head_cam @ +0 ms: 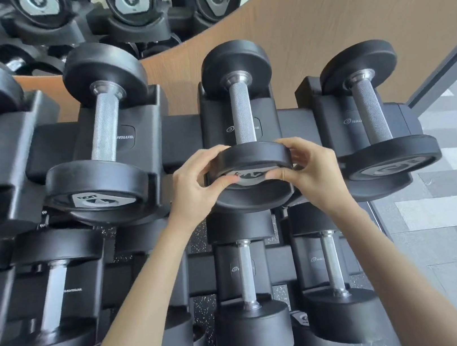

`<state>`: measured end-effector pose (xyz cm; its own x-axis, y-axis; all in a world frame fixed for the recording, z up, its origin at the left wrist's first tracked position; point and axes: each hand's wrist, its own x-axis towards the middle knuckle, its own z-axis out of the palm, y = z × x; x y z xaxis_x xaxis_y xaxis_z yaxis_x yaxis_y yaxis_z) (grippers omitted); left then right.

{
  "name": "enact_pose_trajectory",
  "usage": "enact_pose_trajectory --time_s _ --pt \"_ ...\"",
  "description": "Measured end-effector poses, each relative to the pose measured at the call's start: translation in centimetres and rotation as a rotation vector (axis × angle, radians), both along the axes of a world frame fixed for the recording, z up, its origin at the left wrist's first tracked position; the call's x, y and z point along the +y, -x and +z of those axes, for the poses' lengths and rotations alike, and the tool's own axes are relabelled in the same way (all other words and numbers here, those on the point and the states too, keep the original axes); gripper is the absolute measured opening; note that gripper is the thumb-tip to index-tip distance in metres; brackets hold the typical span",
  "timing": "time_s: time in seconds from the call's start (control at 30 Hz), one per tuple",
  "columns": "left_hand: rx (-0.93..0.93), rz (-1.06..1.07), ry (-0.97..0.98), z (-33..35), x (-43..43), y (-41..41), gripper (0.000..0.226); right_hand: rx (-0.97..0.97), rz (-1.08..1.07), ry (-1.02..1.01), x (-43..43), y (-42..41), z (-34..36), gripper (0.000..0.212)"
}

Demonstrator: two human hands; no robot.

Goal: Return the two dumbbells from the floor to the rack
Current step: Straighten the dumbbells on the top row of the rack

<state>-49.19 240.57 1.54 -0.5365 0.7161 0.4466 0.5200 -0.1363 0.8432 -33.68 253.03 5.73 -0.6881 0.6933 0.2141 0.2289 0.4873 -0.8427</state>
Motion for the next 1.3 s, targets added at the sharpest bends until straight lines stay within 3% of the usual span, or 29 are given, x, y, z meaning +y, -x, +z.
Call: enact_pose_trajectory --time_s 0.1,0.3,0.67,1.03,1.3 --pt "0.112 -0.018 0.079 0.5 0.5 0.5 0.05 -0.096 -0.015 -0.058 0.1 -0.4 -0.4 0.041" --pt "0.297 0.059 0.327 2.2 -0.7 -0.4 0.051 -0.363 0.032 -0.385 -0.8 -0.9 1.2 0.046" --pt "0.814 0.136 0.458 4.6 -6.6 -2.3 0.068 -0.487 -0.113 -0.82 -4.8 -5.9 3.0 0.074" --pt "0.895 0.088 0.597 2.2 -11.1 -8.4 0.077 -0.548 -0.162 -0.768 -10.2 -11.6 0.0 0.076" --pt "0.955 0.079 0.575 3.6 -10.9 -14.8 0.078 -0.534 -0.16 -0.79 -10.2 -18.4 1.3 0.074"
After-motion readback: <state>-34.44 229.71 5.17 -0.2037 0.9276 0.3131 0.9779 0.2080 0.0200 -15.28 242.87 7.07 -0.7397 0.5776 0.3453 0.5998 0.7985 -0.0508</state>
